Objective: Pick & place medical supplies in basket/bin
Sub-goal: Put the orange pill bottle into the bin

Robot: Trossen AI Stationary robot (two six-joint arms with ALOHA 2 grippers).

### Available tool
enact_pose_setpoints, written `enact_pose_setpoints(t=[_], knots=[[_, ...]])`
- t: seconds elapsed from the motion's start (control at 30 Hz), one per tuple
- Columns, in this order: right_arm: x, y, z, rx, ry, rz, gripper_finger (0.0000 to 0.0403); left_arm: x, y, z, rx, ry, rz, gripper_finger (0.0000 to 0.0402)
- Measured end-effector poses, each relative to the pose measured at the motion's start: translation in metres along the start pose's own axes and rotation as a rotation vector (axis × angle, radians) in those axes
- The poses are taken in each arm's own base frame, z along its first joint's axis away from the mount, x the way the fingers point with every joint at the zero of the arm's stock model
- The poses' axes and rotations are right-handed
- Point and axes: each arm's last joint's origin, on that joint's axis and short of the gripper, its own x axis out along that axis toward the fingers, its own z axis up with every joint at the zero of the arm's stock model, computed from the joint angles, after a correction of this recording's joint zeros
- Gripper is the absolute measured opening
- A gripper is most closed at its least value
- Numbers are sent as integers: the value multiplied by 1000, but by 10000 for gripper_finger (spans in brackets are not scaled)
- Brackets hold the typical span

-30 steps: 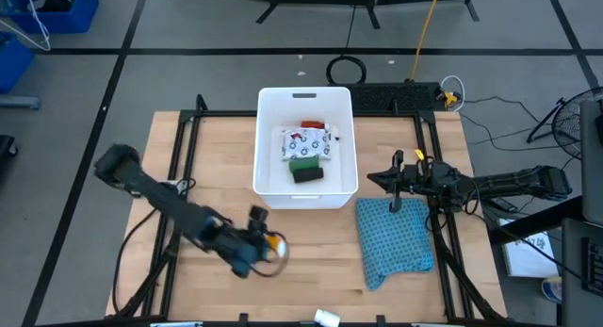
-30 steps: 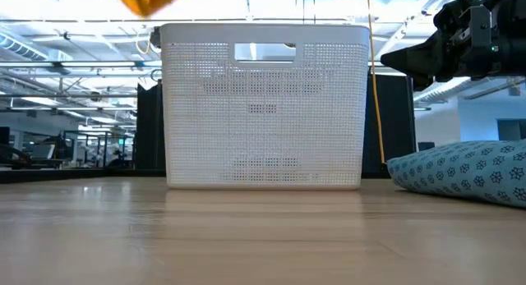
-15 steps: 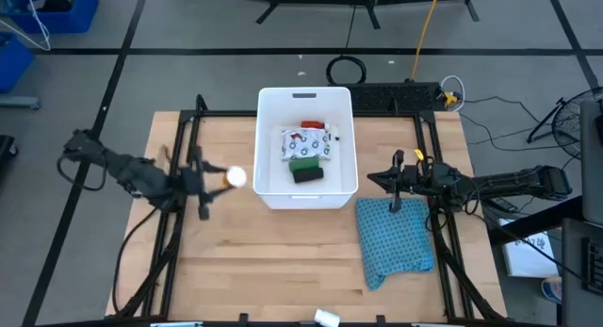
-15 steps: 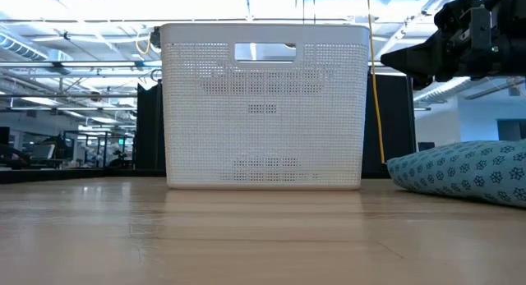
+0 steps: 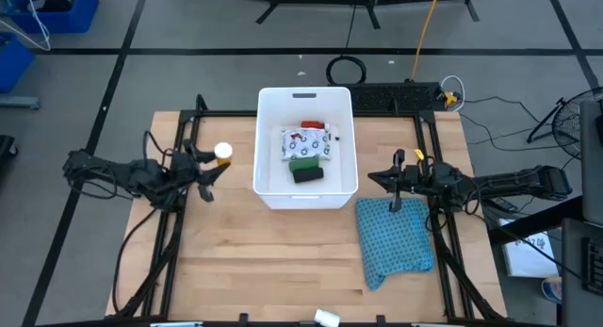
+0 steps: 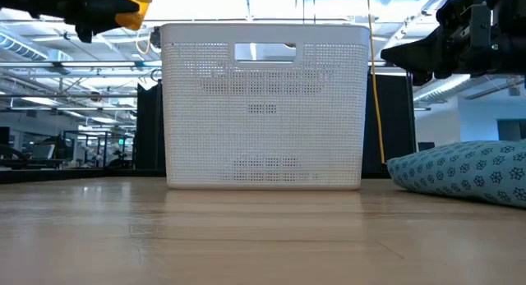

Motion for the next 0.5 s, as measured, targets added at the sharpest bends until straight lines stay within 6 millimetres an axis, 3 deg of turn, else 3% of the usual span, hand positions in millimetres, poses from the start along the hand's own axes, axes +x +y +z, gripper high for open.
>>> enact_pose_setpoints(t=[0.17, 0.27, 0.4, 0.5], knots=[[0, 0, 2, 9, -19, -2, 0, 16, 2, 28, -29, 31, 109, 162], [0, 0, 2, 6, -22, -2, 0, 39, -2, 56, 37, 97, 124, 162], [0, 0, 2, 6, -19, -3, 0, 94, -7, 94, 139, 233, 109, 164], [0, 0, 2, 6, -19, -3, 0, 150, -5, 98, 174, 412, 71, 165]])
